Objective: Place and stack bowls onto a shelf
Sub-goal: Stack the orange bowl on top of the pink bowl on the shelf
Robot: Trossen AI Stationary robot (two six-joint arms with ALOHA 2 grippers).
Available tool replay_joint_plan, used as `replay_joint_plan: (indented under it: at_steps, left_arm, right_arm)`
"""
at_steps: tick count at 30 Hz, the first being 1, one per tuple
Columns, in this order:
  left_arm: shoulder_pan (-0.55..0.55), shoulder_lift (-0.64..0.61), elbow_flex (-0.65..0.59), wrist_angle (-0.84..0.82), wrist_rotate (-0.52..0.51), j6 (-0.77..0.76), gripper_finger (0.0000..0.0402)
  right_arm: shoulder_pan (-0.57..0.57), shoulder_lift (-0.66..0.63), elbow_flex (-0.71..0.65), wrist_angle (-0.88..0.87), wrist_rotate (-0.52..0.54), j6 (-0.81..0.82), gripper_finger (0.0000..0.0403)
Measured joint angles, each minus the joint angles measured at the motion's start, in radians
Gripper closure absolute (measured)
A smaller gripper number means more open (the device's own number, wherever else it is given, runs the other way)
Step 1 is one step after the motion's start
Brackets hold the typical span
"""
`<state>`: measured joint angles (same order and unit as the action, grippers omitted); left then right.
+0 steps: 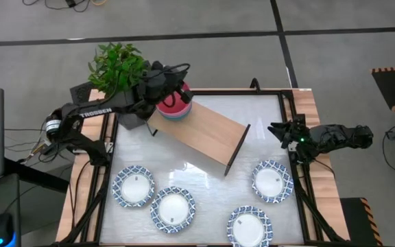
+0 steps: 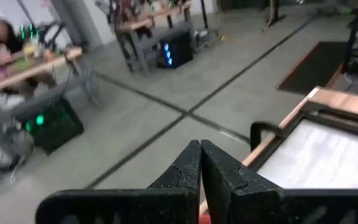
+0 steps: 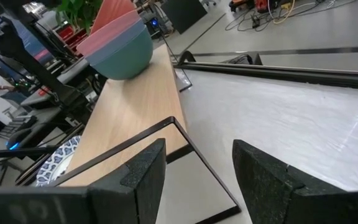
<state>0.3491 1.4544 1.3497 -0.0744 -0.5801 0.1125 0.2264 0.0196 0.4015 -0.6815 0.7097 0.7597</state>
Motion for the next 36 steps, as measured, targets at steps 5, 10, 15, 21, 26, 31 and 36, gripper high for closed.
replay_joint_plan:
  at_steps: [5,10,15,21,26,31,36]
  left_arm:
    - [0.034,0.003,-0.010,-0.072,0.025,-0.115,0.0401]
    - [0.065,0.002,-0.009,-0.145,0.061,-0.233,0.0401]
    - [0.097,0.002,-0.009,-0.241,0.136,-0.313,0.0401]
    - [0.099,0.003,-0.002,-0.234,0.176,-0.322,0.0401]
    - [0.060,0.002,0.090,-0.257,0.175,-0.306,0.0401]
    - [-0.010,-0.029,0.206,-0.454,0.187,-0.286,0.0401]
    - [-0.111,-0.164,0.152,-0.448,0.097,-0.366,0.0401]
  right_arm:
    - [0.000,0.000,0.000,0.004,0.000,0.001,0.0191]
    - [0.000,0.000,0.000,0.007,0.000,0.009,0.0191]
    - [0.000,0.000,0.000,0.007,0.000,0.018,0.0191]
    - [0.000,0.000,0.000,0.008,0.000,0.026,0.0191]
    - [0.000,0.000,0.000,0.008,0.000,0.037,0.0191]
    - [0.000,0.000,0.000,0.008,0.000,0.037,0.0191]
    - [0.000,0.000,0.000,0.006,0.000,0.037,0.0191]
